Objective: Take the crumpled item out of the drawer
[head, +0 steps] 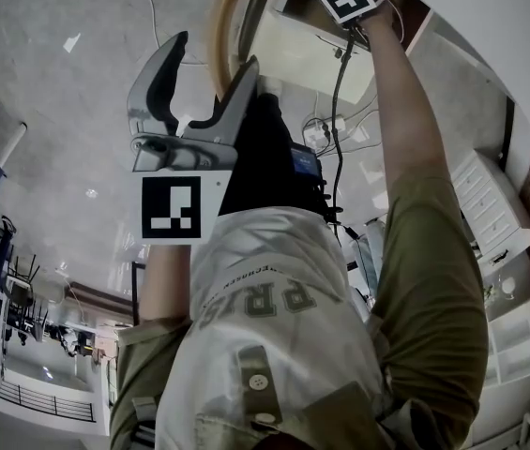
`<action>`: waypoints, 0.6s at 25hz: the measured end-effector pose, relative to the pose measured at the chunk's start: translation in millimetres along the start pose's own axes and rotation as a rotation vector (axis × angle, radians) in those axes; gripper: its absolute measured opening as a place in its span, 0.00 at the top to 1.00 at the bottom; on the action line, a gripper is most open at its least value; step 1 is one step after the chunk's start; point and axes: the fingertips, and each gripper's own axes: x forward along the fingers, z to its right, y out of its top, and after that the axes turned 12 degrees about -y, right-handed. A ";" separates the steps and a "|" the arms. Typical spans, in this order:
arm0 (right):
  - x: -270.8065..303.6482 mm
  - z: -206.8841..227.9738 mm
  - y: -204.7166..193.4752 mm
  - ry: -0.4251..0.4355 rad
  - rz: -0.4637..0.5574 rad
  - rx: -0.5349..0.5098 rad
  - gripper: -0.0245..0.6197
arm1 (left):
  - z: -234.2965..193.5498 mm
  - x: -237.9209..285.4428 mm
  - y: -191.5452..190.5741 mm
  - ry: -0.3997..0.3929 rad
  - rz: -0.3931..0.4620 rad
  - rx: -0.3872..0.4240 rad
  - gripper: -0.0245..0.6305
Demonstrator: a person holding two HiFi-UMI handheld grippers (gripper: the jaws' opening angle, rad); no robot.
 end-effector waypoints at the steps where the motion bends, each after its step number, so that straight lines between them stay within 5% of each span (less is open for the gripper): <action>1: -0.7 0.7 0.4 -0.009 0.009 -0.012 0.75 | 0.0 -0.1 -0.5 0.000 -0.002 -0.001 0.48; 4: -6.5 3.2 1.0 -0.023 0.035 -0.042 0.83 | 1.6 -1.4 2.0 0.000 0.003 0.008 0.48; 15: -52.7 14.1 0.2 -0.043 0.152 -0.054 0.87 | 21.3 -8.1 12.8 -0.006 0.016 0.038 0.48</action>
